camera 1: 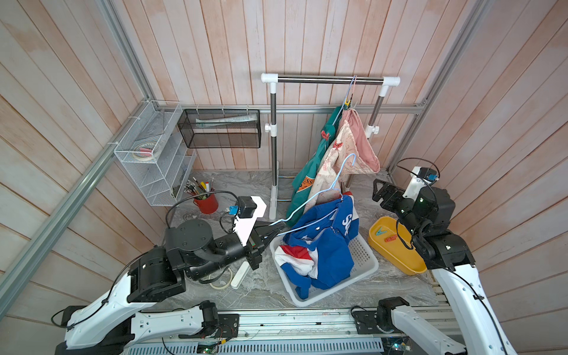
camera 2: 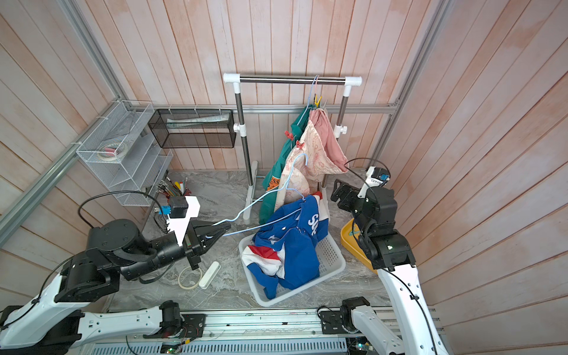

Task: Remove the clothespins securing jackets to the hanger
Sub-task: Remove the jacket from the hanger.

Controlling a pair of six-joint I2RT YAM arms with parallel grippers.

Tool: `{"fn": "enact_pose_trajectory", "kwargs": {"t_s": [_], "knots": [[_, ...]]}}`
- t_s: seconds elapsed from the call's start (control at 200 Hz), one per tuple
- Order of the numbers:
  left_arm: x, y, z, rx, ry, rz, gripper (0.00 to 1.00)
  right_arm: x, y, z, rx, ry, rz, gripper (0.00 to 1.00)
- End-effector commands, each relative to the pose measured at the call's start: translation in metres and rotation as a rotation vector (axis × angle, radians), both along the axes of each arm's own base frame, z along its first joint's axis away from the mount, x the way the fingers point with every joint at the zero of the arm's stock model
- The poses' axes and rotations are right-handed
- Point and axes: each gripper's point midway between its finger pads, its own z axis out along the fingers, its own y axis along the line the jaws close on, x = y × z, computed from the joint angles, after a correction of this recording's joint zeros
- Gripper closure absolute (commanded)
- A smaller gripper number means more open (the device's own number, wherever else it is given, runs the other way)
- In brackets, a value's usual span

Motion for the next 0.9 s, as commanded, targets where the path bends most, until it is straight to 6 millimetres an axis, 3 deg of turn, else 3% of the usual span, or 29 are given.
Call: {"fn": "enact_pose_trajectory", "kwargs": {"t_s": [0.0, 0.1, 0.215, 0.3, 0.39, 0.575, 0.705, 0.815, 0.895], "knots": [[-0.001, 0.026, 0.053, -0.124, -0.132, 0.056, 1.0, -0.001, 0.001, -0.003, 0.008, -0.001, 0.01, 0.06], [-0.01, 0.028, 0.067, -0.133, -0.157, 0.013, 1.0, 0.003, 0.004, -0.011, 0.005, 0.017, 0.021, 0.06], [-0.016, 0.023, 0.064, -0.073, -0.15, -0.034, 1.0, 0.005, 0.005, -0.014, 0.002, 0.021, 0.026, 0.06], [-0.022, 0.013, 0.046, 0.021, -0.137, -0.097, 1.0, 0.009, 0.006, -0.018, -0.005, 0.03, 0.029, 0.06], [-0.014, 0.008, 0.026, 0.103, -0.085, -0.069, 1.0, 0.011, 0.007, -0.023, -0.009, 0.038, 0.031, 0.06], [-0.013, 0.009, -0.003, 0.148, 0.001, -0.056, 1.0, 0.017, 0.011, -0.032, -0.01, 0.057, 0.049, 0.06], [-0.008, 0.006, -0.037, 0.203, 0.058, -0.032, 1.0, 0.021, 0.015, -0.038, -0.003, 0.072, 0.067, 0.07], [-0.009, 0.01, -0.041, 0.184, 0.1, -0.023, 1.0, 0.024, 0.018, -0.043, 0.001, 0.083, 0.079, 0.07], [-0.008, 0.023, -0.028, 0.149, 0.1, 0.014, 1.0, 0.026, 0.02, -0.05, 0.001, 0.098, 0.086, 0.07]]}}
